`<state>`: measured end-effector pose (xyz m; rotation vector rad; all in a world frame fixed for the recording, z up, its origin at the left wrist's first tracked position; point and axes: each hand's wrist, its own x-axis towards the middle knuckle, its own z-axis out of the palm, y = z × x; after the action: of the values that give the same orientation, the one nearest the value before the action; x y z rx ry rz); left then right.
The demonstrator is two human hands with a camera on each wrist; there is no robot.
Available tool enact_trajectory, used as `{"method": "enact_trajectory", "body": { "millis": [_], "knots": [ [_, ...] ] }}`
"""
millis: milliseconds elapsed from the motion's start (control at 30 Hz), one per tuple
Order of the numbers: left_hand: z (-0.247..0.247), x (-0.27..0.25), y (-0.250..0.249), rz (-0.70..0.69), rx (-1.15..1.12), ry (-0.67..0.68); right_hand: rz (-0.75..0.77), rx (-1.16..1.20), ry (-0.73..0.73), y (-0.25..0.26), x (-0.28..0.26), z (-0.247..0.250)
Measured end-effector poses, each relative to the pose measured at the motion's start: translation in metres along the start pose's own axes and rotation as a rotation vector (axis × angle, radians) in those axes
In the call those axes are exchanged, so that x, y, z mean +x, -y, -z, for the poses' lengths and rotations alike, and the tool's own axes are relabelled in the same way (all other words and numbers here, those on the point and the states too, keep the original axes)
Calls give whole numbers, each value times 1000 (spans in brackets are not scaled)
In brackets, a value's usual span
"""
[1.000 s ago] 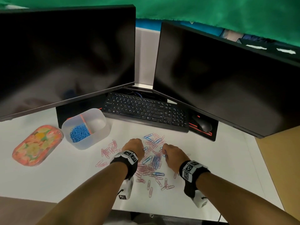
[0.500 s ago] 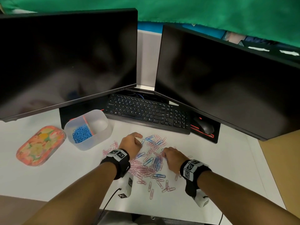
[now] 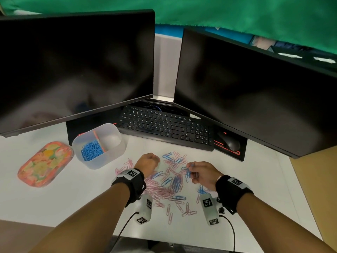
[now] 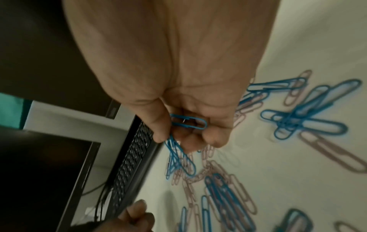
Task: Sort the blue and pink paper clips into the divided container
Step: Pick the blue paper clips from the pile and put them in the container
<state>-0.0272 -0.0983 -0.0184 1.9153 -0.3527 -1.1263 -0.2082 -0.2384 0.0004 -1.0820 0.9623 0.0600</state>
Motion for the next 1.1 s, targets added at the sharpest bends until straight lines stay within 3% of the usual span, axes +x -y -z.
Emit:
{"method": "enact_trajectory", "body": {
  "millis": [133,200,333,500,700,833,1000,1100],
  "knots": [
    [-6,-5,6,-178,609,36,-45,187,7,1,-3,-1],
    [-9,-4,9,-218,802,54,-56,272,5,1,-6,-2],
    [-9,-1,11,-228,895,37,-77,350,-4,2,-9,-4],
    [-7,-1,12,-212,847,9,-144,402,20,-1,-5,-5],
    [2,-7,5,-214,438,-106,-201,318,30,6,-3,-20],
    [16,-14,-4,-80,23,-59,-199,155,3,17,3,-39],
    [48,-37,-20,58,-570,-37,-147,-9,43,46,14,-87],
    [81,-47,-27,64,-773,-94,-90,-106,95,70,19,-130]
  ]
}}
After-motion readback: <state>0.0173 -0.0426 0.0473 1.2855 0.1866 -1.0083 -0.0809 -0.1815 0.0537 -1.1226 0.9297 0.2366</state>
